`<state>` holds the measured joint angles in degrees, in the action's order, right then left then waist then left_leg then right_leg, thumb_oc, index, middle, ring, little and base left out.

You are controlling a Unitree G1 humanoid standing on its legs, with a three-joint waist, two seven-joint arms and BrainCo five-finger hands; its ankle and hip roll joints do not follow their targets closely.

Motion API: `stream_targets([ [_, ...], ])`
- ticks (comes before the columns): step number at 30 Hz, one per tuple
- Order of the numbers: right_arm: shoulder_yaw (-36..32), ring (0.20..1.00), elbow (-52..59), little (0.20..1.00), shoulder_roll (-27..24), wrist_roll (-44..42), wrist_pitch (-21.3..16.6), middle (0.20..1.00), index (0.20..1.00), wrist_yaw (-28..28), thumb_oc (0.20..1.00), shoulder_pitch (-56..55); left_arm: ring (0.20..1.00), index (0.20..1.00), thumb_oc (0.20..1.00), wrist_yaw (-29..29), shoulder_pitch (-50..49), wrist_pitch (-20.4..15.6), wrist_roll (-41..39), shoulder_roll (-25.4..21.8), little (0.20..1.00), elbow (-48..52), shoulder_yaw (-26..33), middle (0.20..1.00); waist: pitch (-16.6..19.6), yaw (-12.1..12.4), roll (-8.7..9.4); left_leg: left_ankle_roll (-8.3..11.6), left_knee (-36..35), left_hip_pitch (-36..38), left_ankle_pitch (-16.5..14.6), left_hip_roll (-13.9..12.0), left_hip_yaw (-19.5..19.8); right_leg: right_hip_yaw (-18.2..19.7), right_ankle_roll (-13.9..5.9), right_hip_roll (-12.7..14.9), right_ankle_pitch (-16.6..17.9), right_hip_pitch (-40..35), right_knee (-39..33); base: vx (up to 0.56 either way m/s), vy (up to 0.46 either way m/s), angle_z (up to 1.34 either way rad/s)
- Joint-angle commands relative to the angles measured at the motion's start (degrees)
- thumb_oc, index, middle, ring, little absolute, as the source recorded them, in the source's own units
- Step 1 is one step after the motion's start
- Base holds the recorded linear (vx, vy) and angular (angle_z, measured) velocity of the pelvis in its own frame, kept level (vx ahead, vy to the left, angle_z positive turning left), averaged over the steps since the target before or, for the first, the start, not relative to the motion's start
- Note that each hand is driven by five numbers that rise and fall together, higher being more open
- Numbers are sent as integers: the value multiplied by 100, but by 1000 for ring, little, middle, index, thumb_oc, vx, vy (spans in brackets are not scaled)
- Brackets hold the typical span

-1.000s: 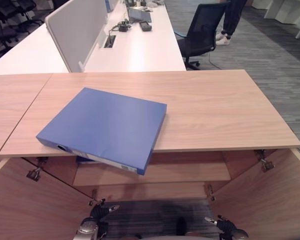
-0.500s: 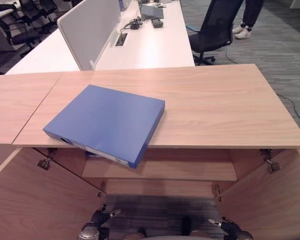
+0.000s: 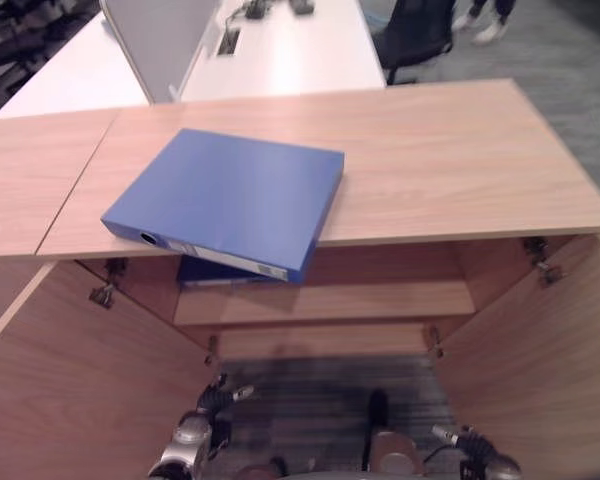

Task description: Put the empty folder in the office cabinet

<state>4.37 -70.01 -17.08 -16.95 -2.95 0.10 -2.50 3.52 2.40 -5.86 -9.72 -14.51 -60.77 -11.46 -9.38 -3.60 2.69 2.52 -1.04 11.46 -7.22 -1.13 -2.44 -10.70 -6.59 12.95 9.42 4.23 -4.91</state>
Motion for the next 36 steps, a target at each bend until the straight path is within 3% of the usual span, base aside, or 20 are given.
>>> stream_targets([
  [1, -22, 1000, 47, 1000, -188, -220, -51, 1000, 1000, 23, 1000, 344, 1000, 1000, 1000, -30, 107, -151, 235, -105, 1000, 26, 19, 1000, -59, 174, -378, 370, -97, -85, 92, -490, 114, 106, -330, -68, -665, -323, 686, -61, 138, -14],
  [7, -34, 1000, 83, 1000, 19, -238, -53, 1000, 1000, -16, 1000, 384, 1000, 1000, 1000, 13, 97, -156, 253, -168, 1000, -241, 163, 1000, -116, 235, -225, 177, -396, -9, 66, -164, -87, 139, -610, 200, -213, -78, 605, -109, 184, -9],
  [11, 18, 1000, 107, 1000, 93, -253, -58, 1000, 1000, -14, 1000, 451, 1000, 1000, 1000, 18, 95, -157, 280, -226, 1000, -331, 203, 1000, -237, 249, -213, 72, -396, -69, 107, -45, -222, 113, -694, 282, -118, 161, 1048, -98, 139, -21],
  [14, 51, 1000, 84, 1000, 107, -280, -66, 1000, 1000, -3, 1000, 470, 1000, 1000, 1000, 5, 103, -153, 283, -274, 1000, -297, 195, 1000, -291, 275, -261, -8, -396, -142, 201, -16, -234, 207, -666, 131, -348, 135, 1381, -92, 91, -12],
  [18, 94, 1000, 60, 1000, 119, -332, -113, 1000, 1000, 6, 1000, 445, 1000, 1000, 1000, -21, 115, -146, 297, -356, 1000, -263, 209, 1000, -189, 404, -323, -118, -396, -359, 394, 25, -280, 346, -450, -272, -1011, -235, 1917, -105, 77, -5],
  [20, 109, 1000, 58, 1000, 151, -319, -104, 1000, 1000, 1, 1000, 413, 1000, 1000, 1000, -25, 100, -139, 253, -356, 1000, -229, 245, 1000, -1, 536, -221, -88, -396, -447, 419, 70, -328, 241, -396, -261, -1095, -610, 1425, 2, -64, -3],
  [24, 166, 1000, -13, 1000, 115, -236, -95, 1000, 1000, 8, 1000, 408, 1000, 1000, 1000, -13, 72, -159, 190, -305, 1000, -234, 303, 1000, 147, 564, -207, -17, -396, -446, 425, -7, -385, 224, -396, -233, -989, -770, 830, 28, -78, -7],
  [36, 287, 1000, 48, 1000, 79, -103, -66, 1000, 1000, 64, 1000, 417, 1000, 1000, 1000, -43, 4, -162, 269, -181, 1000, -207, 193, 1000, 242, 549, -189, 142, -396, -369, 496, -126, -310, 87, -363, -263, -919, -1184, 227, 15, -60, -1],
])
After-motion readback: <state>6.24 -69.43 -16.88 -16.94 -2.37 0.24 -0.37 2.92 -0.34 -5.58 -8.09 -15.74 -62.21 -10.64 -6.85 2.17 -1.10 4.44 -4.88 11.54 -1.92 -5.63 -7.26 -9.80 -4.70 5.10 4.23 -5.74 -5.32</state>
